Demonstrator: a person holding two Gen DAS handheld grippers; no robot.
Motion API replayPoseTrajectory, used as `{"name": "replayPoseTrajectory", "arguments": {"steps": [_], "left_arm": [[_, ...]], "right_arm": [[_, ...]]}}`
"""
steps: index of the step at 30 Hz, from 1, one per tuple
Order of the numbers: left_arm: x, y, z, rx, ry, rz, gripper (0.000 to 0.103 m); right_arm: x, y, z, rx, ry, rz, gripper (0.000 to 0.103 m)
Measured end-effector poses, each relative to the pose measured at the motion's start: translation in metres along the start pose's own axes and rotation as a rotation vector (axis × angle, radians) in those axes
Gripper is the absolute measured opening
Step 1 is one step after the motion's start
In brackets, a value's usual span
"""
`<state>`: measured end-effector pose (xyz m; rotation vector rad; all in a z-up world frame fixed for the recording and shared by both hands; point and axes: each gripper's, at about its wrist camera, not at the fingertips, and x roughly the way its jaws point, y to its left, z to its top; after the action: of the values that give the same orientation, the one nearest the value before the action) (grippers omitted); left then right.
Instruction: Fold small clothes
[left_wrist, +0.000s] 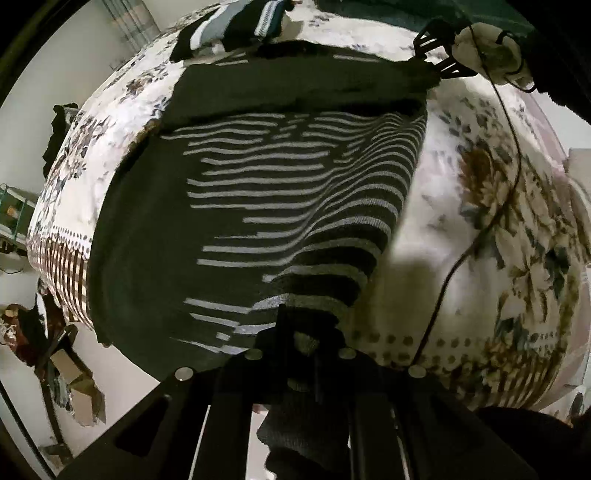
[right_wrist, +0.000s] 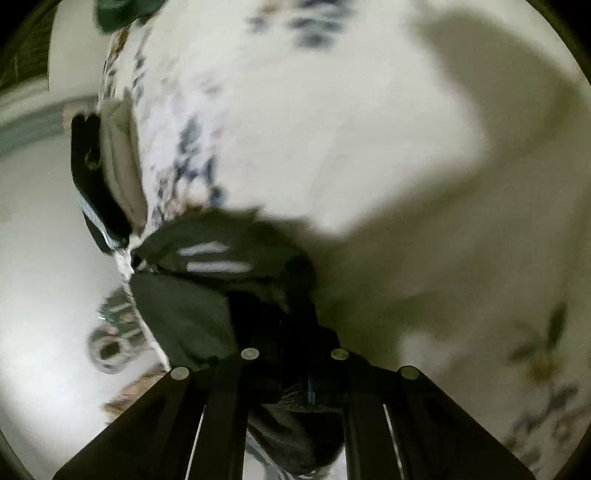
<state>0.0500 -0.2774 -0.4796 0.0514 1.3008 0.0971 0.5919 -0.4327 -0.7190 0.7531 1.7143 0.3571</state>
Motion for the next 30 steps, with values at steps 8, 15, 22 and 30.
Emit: {"name": "replayPoseTrajectory", "arguments": {"steps": [8,15,22,30], "left_arm": [[-0.039,0.105,0.004,-0.108,-0.078,-0.079,0.007],[-0.022,0.232,-0.001,-0.393,-0.063,-0.163,0.006],[0.063,0.32,-0.034,-0.636,0.016,-0.28,0.006],[0.141,0.373,-0.052,-0.789,0.119,-0.429,0.021]], "right_arm": [[-0.033,0.174,-0.033,-0.011,-0.026,-0.123,0.008],[0.071,0.362,-0.039,-0.104,-0.043,-0.251,0.008],[0.225,0.465,-0.023,-0.161,-0.066,-0.47,0.008],[0.288,0.46,-0.015,-0.219,0.033,-0.391,0.04]]}}
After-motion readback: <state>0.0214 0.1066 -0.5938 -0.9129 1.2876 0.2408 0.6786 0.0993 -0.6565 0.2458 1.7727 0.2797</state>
